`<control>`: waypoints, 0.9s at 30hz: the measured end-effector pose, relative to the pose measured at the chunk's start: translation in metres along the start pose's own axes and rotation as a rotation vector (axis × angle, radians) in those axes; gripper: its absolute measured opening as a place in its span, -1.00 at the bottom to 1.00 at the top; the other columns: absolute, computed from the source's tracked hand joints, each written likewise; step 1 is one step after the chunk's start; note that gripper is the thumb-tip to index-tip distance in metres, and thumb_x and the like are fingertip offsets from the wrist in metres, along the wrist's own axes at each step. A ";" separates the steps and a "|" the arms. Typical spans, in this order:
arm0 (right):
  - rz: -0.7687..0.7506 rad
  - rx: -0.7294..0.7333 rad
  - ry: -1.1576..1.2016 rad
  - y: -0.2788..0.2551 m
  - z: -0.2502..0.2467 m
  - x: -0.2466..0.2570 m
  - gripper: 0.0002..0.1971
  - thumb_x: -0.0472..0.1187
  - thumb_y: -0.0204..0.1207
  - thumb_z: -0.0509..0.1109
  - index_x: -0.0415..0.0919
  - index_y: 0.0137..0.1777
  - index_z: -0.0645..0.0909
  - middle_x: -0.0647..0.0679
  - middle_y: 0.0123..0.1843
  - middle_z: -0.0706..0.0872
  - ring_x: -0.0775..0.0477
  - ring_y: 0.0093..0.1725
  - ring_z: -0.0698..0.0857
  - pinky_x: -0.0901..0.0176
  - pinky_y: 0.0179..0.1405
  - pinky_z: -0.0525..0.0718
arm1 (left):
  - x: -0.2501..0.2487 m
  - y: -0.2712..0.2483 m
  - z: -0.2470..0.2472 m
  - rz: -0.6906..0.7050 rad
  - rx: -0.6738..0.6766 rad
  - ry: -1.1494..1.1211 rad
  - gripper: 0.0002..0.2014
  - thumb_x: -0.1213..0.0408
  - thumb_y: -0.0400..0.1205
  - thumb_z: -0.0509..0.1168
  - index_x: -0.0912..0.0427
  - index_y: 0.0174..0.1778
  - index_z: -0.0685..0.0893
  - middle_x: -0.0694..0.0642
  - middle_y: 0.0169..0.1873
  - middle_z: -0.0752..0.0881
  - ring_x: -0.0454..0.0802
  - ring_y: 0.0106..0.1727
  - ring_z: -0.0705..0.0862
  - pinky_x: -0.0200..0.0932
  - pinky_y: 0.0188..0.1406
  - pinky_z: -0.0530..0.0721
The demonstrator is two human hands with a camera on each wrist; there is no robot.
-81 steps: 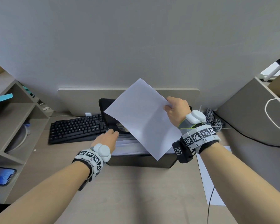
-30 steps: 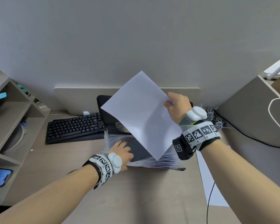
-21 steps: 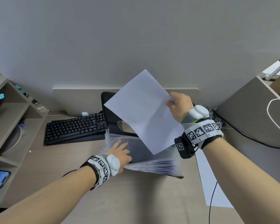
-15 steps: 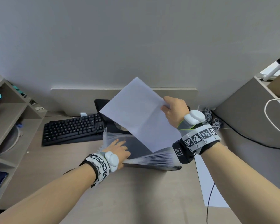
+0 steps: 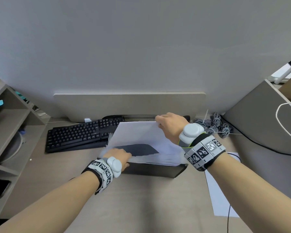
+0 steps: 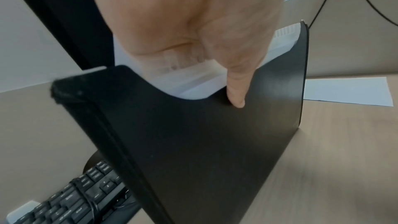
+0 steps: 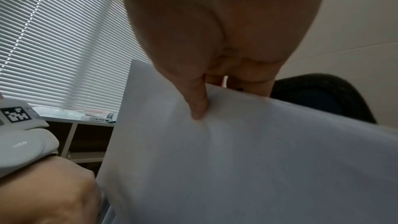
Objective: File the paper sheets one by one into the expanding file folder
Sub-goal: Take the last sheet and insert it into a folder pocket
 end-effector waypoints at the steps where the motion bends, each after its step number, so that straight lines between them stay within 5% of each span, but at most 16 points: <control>1: -0.002 0.007 -0.005 0.001 0.000 0.000 -0.83 -0.41 0.52 0.11 -0.12 -0.09 0.40 0.00 -0.17 0.59 -0.18 -0.11 0.51 0.08 -0.36 0.44 | 0.000 0.000 0.001 -0.002 0.002 0.002 -0.70 0.01 0.69 0.17 0.11 0.21 0.56 0.16 0.12 0.71 0.20 0.09 0.71 -0.03 -0.07 0.62; 8: 0.017 0.087 -0.064 0.010 0.001 0.015 -0.77 -0.47 0.47 0.13 -0.09 -0.14 0.26 0.03 -0.22 0.47 -0.13 -0.15 0.39 0.11 -0.39 0.35 | -0.003 0.000 0.004 -0.009 -0.007 0.071 -0.70 0.03 0.71 0.15 0.11 0.19 0.63 0.18 0.11 0.73 0.22 0.09 0.71 -0.06 -0.13 0.55; 21: 0.019 0.111 -0.090 0.011 -0.003 0.021 -0.71 -0.50 0.40 0.14 -0.06 -0.12 0.32 0.02 -0.24 0.46 -0.17 -0.18 0.46 0.16 -0.47 0.32 | -0.003 -0.004 0.008 -0.043 -0.013 0.059 -0.72 0.08 0.72 0.16 0.14 0.17 0.66 0.16 0.10 0.70 0.21 0.09 0.70 -0.07 -0.15 0.49; 27: 0.070 0.042 -0.030 0.009 0.001 0.011 -0.81 -0.23 0.65 0.13 -0.09 0.21 0.44 0.00 0.03 0.57 -0.13 0.10 0.49 0.01 -0.20 0.56 | -0.002 -0.011 0.012 -0.044 -0.025 0.055 -0.72 0.06 0.73 0.14 0.12 0.20 0.63 0.14 0.12 0.68 0.19 0.11 0.69 -0.06 -0.17 0.51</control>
Point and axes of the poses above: each hand's wrist, its own y-axis towards the middle knuckle, its own z-axis out of the palm, x = y × z, the point moved 4 cm from there along y, towards the middle knuckle
